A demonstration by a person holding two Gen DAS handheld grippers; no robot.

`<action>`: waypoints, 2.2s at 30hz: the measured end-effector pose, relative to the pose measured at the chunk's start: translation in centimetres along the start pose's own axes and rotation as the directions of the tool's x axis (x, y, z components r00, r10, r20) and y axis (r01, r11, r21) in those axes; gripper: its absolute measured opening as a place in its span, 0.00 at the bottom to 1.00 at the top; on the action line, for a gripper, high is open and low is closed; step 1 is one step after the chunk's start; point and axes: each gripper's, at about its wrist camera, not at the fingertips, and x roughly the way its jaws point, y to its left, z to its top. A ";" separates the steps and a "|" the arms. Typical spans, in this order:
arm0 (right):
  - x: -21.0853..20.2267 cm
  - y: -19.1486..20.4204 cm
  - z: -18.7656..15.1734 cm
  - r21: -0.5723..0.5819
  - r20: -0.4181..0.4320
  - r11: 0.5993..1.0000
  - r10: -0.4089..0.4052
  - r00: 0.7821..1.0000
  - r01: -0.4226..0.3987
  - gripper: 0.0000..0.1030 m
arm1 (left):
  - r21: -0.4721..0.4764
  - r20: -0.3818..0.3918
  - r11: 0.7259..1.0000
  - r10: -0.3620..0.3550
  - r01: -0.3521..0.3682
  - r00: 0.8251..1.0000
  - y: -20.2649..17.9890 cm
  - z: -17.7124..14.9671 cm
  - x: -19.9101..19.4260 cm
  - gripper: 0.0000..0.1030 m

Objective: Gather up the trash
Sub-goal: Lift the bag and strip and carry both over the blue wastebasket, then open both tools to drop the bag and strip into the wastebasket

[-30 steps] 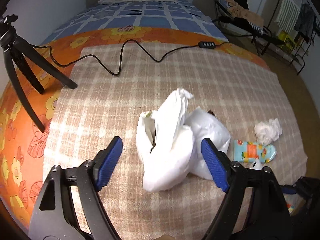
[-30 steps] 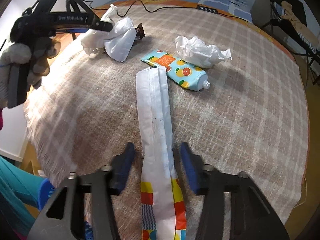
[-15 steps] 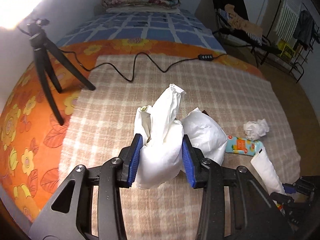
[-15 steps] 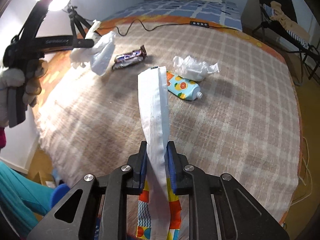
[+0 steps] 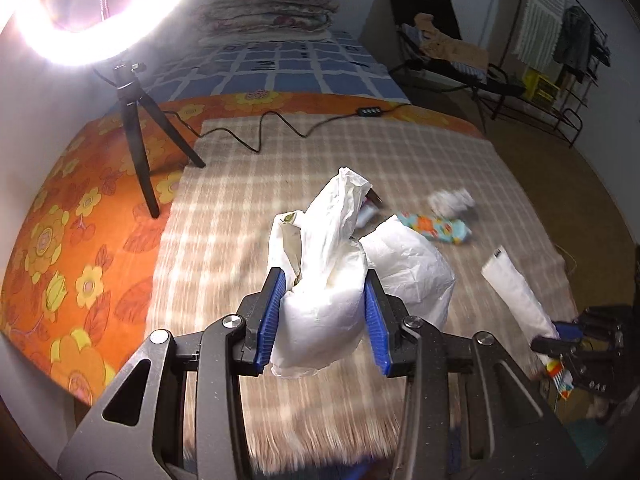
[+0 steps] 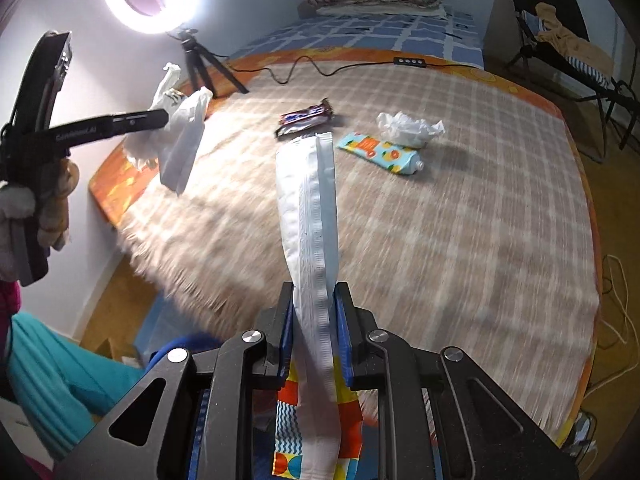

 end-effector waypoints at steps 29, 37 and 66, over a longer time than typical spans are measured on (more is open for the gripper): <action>-1.6 6.4 -13.3 -0.023 -0.130 0.997 0.069 0.989 -0.072 0.17 | 0.102 -0.212 0.985 -0.113 0.137 0.971 -6.4 -19.7 -4.0 0.38; 0.3 6.4 -15.0 -0.012 -0.186 0.998 0.064 0.981 -0.067 0.17 | 0.107 -0.289 0.983 -0.115 0.152 0.950 -7.2 -23.0 -1.9 0.38; 4.7 5.8 -16.4 0.033 -0.265 0.999 0.045 0.963 -0.037 0.39 | 0.128 -0.355 0.981 -0.090 0.143 0.931 -8.3 -25.7 1.4 0.61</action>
